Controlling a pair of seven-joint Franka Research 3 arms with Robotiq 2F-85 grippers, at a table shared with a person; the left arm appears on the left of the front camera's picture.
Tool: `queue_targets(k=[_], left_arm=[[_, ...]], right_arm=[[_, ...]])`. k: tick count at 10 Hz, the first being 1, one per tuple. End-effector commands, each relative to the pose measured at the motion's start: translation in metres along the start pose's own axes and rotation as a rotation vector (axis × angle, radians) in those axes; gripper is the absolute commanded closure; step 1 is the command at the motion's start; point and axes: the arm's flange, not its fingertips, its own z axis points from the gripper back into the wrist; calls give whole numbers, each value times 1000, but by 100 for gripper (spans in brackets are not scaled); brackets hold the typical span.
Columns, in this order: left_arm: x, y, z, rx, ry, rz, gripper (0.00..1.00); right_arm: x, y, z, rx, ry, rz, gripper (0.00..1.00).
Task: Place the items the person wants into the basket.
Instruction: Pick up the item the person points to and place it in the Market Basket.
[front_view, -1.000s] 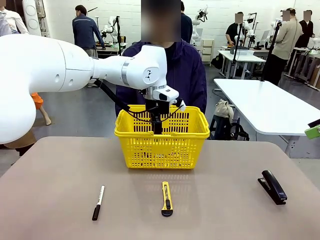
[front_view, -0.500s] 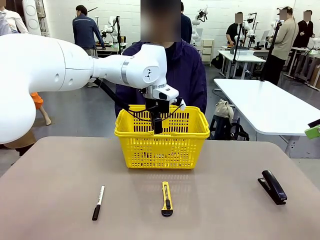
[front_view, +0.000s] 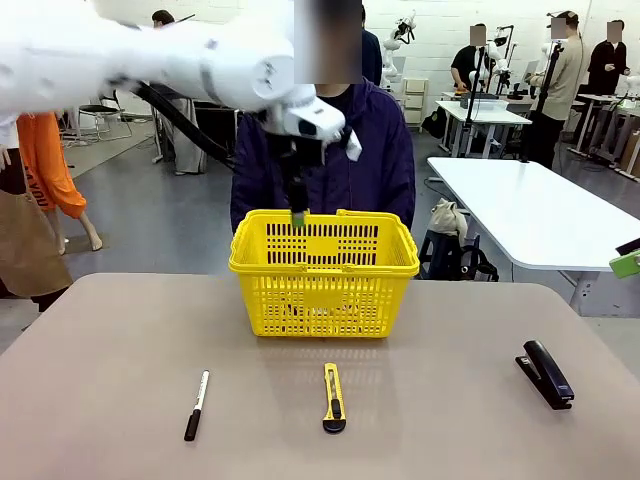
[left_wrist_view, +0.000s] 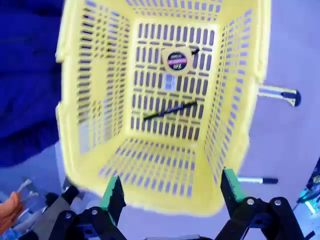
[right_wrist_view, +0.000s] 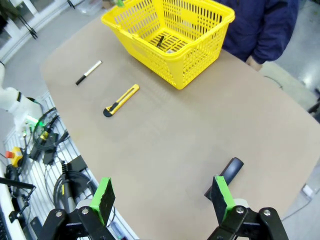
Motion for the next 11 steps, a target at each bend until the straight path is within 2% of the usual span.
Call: queue_targets(k=[1, 4, 6, 8, 10, 11], left_arm=[[-84, -62, 32, 156, -36, 83, 0], [-177, -86, 66, 229, -63, 268, 0], [-230, -90, 62, 175, -85, 352, 0], [-254, -86, 49, 125, -79, 406, 0], [-258, -73, 36, 91, -70, 426, 0], [-267, -84, 47, 134, -40, 417, 0]], right_arm=[[0, -2, 0, 6, 2, -4, 0], [0, -2, 0, 6, 2, -4, 0], [0, -2, 0, 6, 2, -4, 0], [0, -2, 0, 6, 2, -4, 0], [0, -2, 0, 6, 2, -4, 0], [0, -2, 0, 6, 2, -4, 0]])
